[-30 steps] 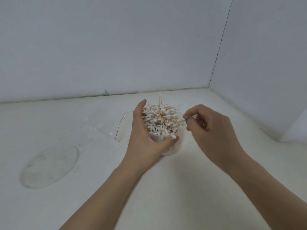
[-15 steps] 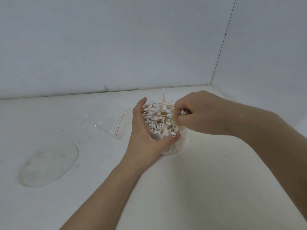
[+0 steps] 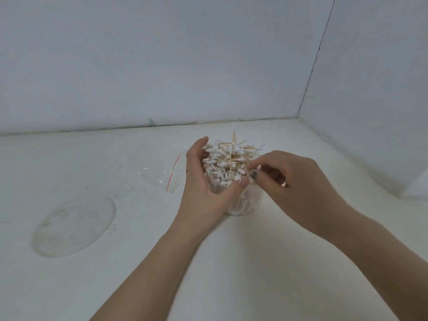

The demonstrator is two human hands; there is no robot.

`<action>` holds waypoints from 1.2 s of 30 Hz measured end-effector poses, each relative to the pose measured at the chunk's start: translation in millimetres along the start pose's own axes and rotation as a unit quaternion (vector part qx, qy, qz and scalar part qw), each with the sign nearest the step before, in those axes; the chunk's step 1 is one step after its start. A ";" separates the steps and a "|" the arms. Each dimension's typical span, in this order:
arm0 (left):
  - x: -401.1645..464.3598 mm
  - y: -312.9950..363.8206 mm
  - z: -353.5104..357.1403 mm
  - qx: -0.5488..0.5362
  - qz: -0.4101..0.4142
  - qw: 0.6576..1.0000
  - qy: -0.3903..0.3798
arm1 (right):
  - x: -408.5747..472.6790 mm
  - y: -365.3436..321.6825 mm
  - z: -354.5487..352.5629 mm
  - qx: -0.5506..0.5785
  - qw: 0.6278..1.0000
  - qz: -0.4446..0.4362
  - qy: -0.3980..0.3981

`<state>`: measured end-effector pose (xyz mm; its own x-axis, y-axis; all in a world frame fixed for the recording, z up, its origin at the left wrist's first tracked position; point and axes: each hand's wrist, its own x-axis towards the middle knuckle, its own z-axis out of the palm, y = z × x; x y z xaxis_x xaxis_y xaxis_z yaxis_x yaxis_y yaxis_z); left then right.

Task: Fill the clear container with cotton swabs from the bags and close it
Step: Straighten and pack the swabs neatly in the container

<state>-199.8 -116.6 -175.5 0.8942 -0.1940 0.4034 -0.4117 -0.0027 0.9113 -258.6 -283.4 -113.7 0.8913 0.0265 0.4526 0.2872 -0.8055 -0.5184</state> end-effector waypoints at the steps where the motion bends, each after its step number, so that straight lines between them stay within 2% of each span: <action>1: 0.0 -0.3 -1.1 0.004 0.006 1.000 0.014 | -0.3 0.3 1.8 0.015 1.000 0.008 0.018; 4: -1.6 1.0 -3.9 0.045 0.033 0.998 0.043 | -2.2 -1.8 5.8 0.059 0.997 0.016 0.040; 9: -3.4 8.5 -10.0 0.093 0.097 0.989 0.063 | -0.1 -5.2 5.7 0.037 0.999 -0.013 0.037; 16: -0.2 16.7 -6.2 0.117 0.134 0.983 0.044 | 5.8 -2.1 0.8 0.029 0.999 0.015 -0.035; 22: 1.6 28.1 -4.6 0.101 0.106 0.987 0.058 | 7.3 -8.4 -13.8 0.033 0.998 0.031 -0.031; 30: 10.0 29.0 -6.1 0.077 0.051 0.992 0.091 | 19.4 -10.9 -12.2 -0.071 0.990 0.043 -0.112; 32: 10.2 28.1 -7.2 0.077 0.052 0.992 0.084 | 13.6 -7.5 -4.7 -0.079 0.991 0.035 -0.098; 36: 9.8 29.0 -8.8 0.084 0.065 0.991 0.085 | 3.5 -0.9 4.2 -0.019 1.000 0.021 0.006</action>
<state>-201.5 -109.9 -144.4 0.8424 -0.0348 0.5378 -0.5361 -0.1555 0.8297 -254.3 -280.1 -114.7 0.8982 -0.0155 0.4394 0.2354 -0.8271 -0.5104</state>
